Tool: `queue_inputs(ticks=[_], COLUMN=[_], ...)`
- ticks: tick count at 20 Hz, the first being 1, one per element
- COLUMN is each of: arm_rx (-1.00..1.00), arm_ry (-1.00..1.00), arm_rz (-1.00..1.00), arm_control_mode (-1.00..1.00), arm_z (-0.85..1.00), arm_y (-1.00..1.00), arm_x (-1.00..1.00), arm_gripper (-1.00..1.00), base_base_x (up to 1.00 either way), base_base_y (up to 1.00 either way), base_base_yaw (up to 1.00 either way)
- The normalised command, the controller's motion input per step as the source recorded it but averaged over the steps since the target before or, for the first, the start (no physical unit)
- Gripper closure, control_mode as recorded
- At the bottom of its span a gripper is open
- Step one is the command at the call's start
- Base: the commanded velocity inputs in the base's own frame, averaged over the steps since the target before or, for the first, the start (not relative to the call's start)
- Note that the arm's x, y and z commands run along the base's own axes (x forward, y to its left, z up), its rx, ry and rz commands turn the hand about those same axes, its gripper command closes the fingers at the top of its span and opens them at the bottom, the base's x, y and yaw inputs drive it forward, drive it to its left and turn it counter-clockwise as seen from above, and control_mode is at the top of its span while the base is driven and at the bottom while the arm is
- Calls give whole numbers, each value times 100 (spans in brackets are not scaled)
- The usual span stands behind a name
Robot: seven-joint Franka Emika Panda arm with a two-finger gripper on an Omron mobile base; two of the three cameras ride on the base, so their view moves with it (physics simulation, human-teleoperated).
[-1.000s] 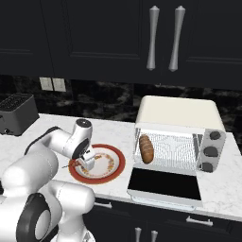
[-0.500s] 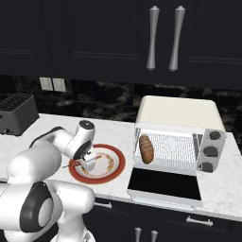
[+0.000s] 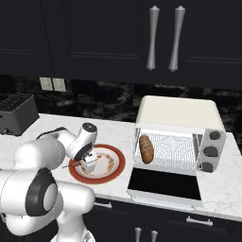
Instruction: Pick up the kebab skewer and baguette bread, and place them inside the toaster oven. Close the toaster oven door and start by setting the timer.
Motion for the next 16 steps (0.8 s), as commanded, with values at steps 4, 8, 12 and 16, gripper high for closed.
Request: queue_inputs(ticks=[4,8,12,16], arm_rx=[3,3,3,4], arm_ry=[-3,-7,-6,-5], arm_rz=[-6,-6,-6,-5], arm_control_mode=[-100,-100,-100,-100], arm_z=[-25,-19,-14,-9], arm_y=[2,5,7,0], arm_x=[0,0,0,0], arm_gripper=[-100,-100,100,100], base_base_x=[0,0,0,0], base_base_y=[0,0,0,0], base_base_yaw=[0,0,0,0])
